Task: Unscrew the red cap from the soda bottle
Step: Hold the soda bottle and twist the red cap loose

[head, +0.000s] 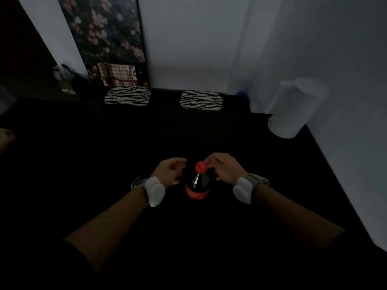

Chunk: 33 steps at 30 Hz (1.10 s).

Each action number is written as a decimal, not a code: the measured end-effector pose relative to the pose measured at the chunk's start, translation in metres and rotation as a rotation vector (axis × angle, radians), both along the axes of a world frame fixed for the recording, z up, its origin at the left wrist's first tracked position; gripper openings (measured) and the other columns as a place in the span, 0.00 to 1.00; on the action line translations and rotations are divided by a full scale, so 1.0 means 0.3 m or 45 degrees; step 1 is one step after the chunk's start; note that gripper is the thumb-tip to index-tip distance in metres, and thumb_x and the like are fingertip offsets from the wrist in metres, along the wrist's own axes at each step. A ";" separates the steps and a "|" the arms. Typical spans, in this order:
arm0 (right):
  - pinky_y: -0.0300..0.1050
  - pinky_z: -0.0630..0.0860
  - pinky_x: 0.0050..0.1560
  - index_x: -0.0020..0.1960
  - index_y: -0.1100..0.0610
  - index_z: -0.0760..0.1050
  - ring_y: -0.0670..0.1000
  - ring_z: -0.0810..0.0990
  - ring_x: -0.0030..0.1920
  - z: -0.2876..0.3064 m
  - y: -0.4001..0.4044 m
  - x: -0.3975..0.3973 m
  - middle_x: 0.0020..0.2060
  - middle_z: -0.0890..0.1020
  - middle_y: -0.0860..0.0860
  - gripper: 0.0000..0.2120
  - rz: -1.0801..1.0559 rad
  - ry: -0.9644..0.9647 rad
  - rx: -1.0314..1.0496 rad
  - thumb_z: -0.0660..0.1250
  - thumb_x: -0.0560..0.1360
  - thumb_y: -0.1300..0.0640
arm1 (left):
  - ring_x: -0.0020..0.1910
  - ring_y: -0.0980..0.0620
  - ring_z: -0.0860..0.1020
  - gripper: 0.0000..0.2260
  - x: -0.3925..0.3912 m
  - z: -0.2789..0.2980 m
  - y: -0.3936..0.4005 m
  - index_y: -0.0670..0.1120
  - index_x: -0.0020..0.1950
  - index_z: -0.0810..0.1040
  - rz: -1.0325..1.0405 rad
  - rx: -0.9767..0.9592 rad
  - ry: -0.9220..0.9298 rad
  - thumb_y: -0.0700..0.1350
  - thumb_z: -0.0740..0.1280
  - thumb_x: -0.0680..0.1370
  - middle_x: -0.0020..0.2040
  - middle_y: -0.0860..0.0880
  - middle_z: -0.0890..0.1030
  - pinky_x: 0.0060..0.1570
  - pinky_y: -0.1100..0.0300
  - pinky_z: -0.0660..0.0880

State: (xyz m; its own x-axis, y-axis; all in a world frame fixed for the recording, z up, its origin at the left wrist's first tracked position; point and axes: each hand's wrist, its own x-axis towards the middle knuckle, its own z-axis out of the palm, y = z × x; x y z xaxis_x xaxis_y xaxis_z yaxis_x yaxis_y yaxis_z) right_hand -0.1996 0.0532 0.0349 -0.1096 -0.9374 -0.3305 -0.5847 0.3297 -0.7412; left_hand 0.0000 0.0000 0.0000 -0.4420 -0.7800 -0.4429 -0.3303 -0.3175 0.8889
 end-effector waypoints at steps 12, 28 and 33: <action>0.50 0.80 0.50 0.48 0.50 0.78 0.52 0.81 0.49 -0.025 0.021 -0.003 0.49 0.82 0.52 0.07 -0.056 -0.085 -0.068 0.60 0.78 0.55 | 0.56 0.57 0.78 0.26 0.013 -0.092 0.049 0.54 0.64 0.71 -0.238 -0.205 0.069 0.34 0.75 0.73 0.61 0.53 0.77 0.59 0.56 0.76; 0.43 0.61 0.28 0.30 0.53 0.65 0.51 0.69 0.24 0.008 0.012 0.095 0.22 0.66 0.47 0.25 0.295 1.143 -0.705 0.57 0.72 0.32 | 0.55 0.73 0.77 0.29 -0.065 -0.134 0.089 0.77 0.54 0.72 -0.207 -0.329 0.099 0.52 0.81 0.64 0.53 0.74 0.80 0.51 0.73 0.72; 0.43 0.60 0.28 0.28 0.55 0.66 0.52 0.70 0.22 -0.006 0.013 0.113 0.22 0.73 0.51 0.25 0.213 1.070 -0.793 0.61 0.72 0.35 | 0.55 0.73 0.77 0.32 -0.084 -0.162 0.077 0.75 0.56 0.70 -0.167 -0.371 0.114 0.56 0.82 0.61 0.54 0.72 0.80 0.49 0.78 0.73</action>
